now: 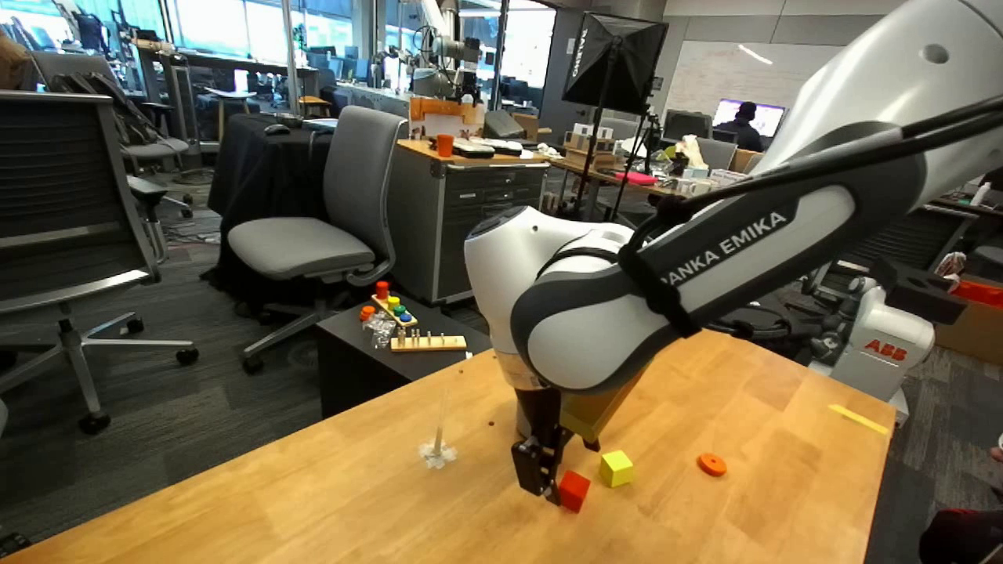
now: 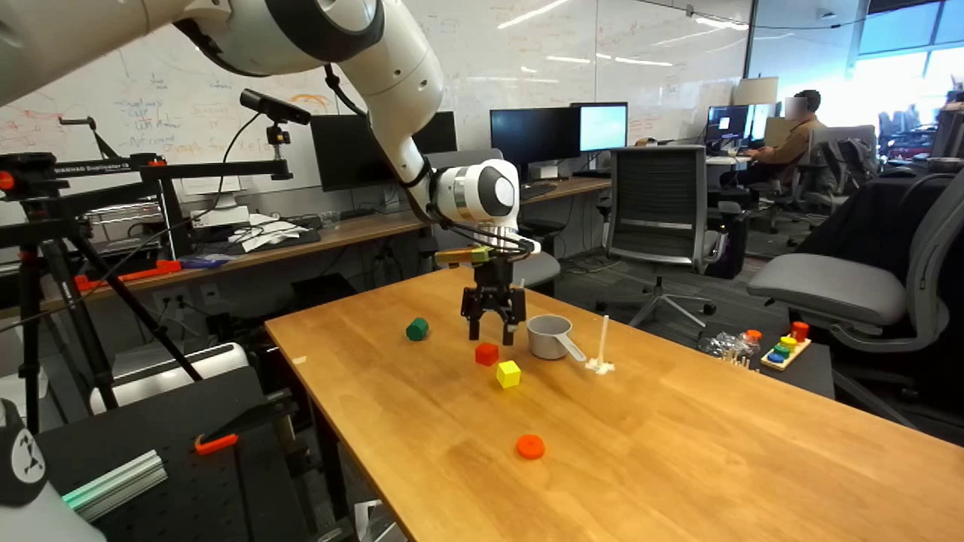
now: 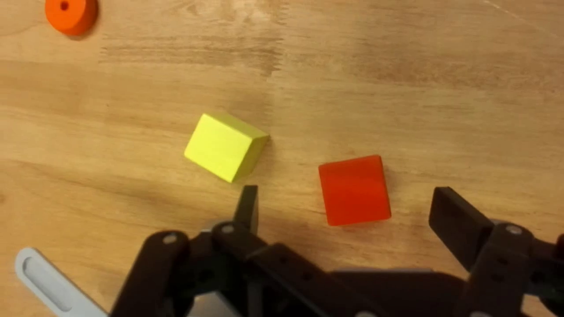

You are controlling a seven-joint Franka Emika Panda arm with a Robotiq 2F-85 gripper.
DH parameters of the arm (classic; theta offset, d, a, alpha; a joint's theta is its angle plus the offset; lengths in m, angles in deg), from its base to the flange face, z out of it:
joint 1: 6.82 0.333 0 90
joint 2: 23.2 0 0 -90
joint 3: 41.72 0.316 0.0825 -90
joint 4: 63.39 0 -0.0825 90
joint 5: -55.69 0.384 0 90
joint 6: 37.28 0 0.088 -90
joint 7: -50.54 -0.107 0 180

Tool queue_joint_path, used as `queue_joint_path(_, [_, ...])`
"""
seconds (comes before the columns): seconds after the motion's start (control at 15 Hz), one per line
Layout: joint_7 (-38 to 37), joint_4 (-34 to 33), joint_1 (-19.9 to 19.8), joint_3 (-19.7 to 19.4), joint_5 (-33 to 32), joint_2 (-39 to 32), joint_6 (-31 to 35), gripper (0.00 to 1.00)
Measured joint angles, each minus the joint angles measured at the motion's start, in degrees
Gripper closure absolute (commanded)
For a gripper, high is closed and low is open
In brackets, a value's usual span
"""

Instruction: Place the three blocks in the gray measuring cup

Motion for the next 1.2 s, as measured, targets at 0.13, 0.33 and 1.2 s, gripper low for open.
queue_joint_path(0.13, [0.0,2.1,0.34,0.01,-0.52,1.33,0.09,0.0])
queue_joint_path(0.33, [-0.01,5.63,0.81,0.01,-1.86,3.81,0.71,0.07])
queue_joint_path(1.2, [-0.04,8.18,0.67,-0.27,-3.3,5.5,2.37,0.0])
